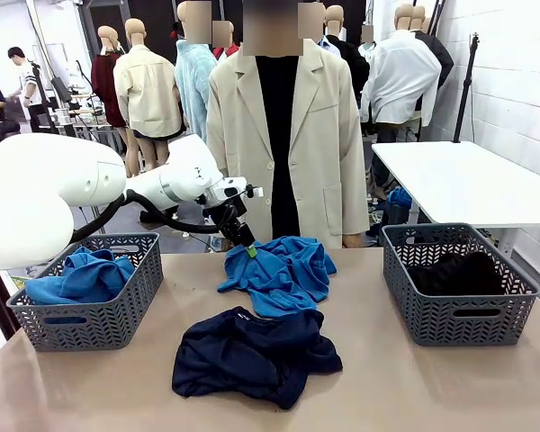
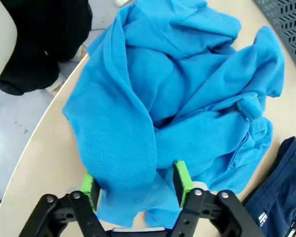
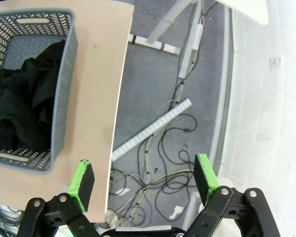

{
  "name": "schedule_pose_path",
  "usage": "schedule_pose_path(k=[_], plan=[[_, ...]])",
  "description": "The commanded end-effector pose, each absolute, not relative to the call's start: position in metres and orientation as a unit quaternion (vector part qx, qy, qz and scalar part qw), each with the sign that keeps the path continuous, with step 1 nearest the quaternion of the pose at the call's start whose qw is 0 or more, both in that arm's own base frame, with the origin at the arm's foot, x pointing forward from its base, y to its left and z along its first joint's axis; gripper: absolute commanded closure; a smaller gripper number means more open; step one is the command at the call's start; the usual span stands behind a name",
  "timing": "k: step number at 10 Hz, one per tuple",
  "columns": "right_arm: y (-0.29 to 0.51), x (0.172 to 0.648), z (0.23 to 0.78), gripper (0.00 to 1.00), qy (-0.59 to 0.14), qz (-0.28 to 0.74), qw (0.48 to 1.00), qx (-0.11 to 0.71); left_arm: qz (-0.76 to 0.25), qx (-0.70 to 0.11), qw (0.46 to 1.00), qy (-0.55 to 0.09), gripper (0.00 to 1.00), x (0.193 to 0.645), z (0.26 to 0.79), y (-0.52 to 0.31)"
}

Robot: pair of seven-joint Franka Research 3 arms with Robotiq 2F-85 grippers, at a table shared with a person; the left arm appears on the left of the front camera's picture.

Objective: Sort the tops and bottoms.
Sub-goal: Lift clothes from the center of the table with your left hand.

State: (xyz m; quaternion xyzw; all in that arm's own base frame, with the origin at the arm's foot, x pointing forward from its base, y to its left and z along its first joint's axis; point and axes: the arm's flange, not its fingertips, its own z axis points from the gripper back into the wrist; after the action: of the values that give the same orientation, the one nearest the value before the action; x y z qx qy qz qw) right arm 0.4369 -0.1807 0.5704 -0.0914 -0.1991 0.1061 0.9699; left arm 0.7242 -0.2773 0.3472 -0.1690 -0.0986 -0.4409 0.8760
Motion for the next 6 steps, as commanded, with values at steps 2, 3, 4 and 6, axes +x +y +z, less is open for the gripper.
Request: schedule_pose_path(k=[2, 3, 4, 6], plan=[[-0.182, 0.435, 0.571, 0.0, -0.193, 0.112, 0.97, -0.098, -0.447, -0.193, 0.868, -0.097, 0.98, 0.728, 0.352, -0.277], [-0.182, 0.435, 0.571, 0.0, -0.193, 0.112, 0.97, -0.098, -0.446, -0.202, 0.867, -0.093, 1.0, 0.726, 0.351, -0.279], [-0.182, 0.435, 0.571, 0.0, -0.193, 0.112, 0.97, -0.098, -0.443, -0.207, 0.868, -0.084, 1.0, 0.725, 0.349, -0.28], [-0.182, 0.435, 0.571, 0.0, -0.193, 0.112, 0.97, -0.098, -0.436, -0.228, 0.868, -0.07, 1.0, 0.717, 0.352, -0.28]])
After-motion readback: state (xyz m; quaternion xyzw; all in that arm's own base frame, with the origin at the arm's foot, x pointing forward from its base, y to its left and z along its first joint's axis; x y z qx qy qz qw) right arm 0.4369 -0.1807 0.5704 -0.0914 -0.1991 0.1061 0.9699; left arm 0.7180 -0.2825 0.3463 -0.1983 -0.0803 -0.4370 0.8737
